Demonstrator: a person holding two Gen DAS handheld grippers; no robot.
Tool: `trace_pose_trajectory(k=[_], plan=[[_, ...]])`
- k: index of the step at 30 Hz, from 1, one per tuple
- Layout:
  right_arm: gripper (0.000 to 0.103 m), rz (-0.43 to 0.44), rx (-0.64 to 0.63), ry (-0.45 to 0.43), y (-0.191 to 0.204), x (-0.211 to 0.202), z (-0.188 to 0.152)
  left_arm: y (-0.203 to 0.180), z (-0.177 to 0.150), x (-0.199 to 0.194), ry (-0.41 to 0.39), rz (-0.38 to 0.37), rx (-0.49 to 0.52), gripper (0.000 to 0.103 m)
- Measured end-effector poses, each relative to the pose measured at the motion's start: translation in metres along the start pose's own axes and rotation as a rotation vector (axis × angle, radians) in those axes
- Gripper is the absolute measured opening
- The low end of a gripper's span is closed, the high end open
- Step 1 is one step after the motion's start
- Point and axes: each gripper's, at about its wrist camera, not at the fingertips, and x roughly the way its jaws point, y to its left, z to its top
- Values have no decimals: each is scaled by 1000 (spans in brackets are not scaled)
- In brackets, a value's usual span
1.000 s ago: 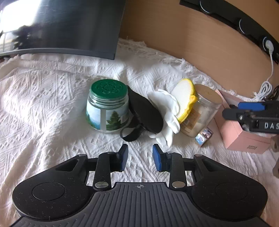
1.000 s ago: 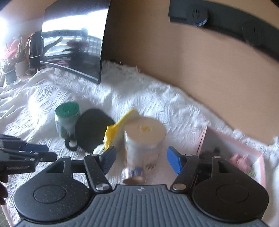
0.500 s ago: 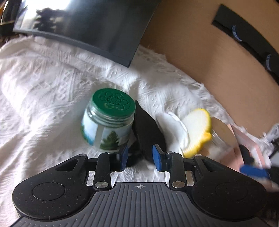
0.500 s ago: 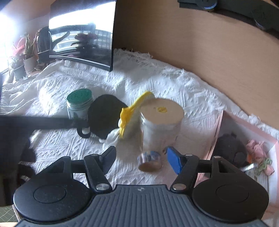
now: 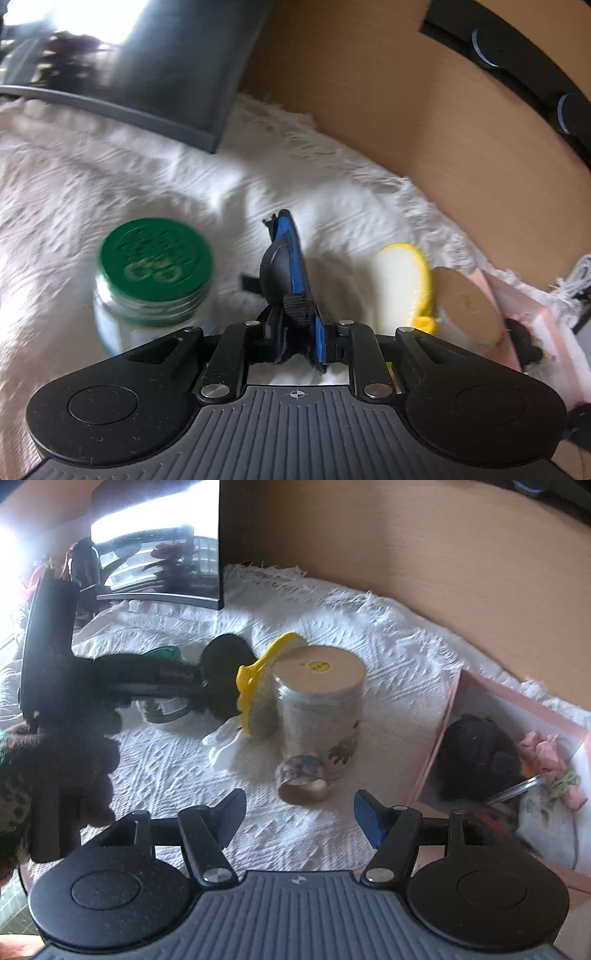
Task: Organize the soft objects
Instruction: 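Grasp the black eye mask with the left gripper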
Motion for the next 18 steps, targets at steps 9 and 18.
trace_pose_trajectory(k=[9,18], plan=[[65,49,-6,39,6,7,-13,-23,22,46,47,89,88,37],[65,9,-65,-10,12,0,-11,-22,30,44,54,207,95,16]])
